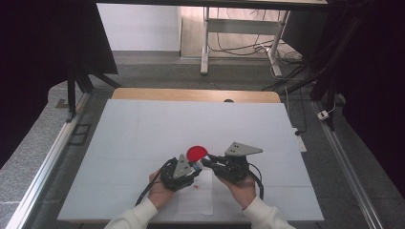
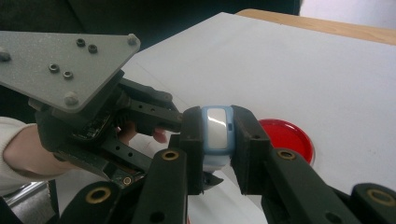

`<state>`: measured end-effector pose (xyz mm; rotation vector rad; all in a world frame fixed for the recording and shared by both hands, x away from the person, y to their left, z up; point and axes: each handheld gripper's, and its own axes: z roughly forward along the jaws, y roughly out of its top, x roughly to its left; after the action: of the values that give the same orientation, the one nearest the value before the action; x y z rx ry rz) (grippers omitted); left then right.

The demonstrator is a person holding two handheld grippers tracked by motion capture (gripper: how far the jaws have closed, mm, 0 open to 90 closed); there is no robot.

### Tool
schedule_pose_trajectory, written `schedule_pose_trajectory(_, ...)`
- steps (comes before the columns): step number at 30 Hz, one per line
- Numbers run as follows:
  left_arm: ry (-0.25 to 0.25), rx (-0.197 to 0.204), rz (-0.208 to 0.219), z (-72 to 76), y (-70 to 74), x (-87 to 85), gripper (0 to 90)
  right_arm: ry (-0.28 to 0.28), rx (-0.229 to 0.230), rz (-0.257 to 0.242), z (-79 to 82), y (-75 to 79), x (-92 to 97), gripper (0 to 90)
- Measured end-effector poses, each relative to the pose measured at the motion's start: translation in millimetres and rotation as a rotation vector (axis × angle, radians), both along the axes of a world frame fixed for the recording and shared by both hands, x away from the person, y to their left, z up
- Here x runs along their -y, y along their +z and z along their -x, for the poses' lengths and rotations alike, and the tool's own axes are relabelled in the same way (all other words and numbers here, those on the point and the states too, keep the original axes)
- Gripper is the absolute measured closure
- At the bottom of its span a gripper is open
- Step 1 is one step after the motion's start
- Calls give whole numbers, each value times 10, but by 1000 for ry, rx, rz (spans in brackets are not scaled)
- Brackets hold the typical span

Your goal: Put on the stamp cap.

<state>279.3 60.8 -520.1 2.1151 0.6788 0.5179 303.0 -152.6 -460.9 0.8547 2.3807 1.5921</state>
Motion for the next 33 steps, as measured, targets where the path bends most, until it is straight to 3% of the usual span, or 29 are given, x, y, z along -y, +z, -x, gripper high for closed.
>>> schedule_pose_trajectory(14, 1, 15, 1, 1, 8, 44, 647, -52, -42, -13, 9, -33, -36, 749)
schedule_pose_trajectory(33, 3, 37, -10, 20, 12, 58, 647, -68, -74, -19, 2, -62, -51, 749)
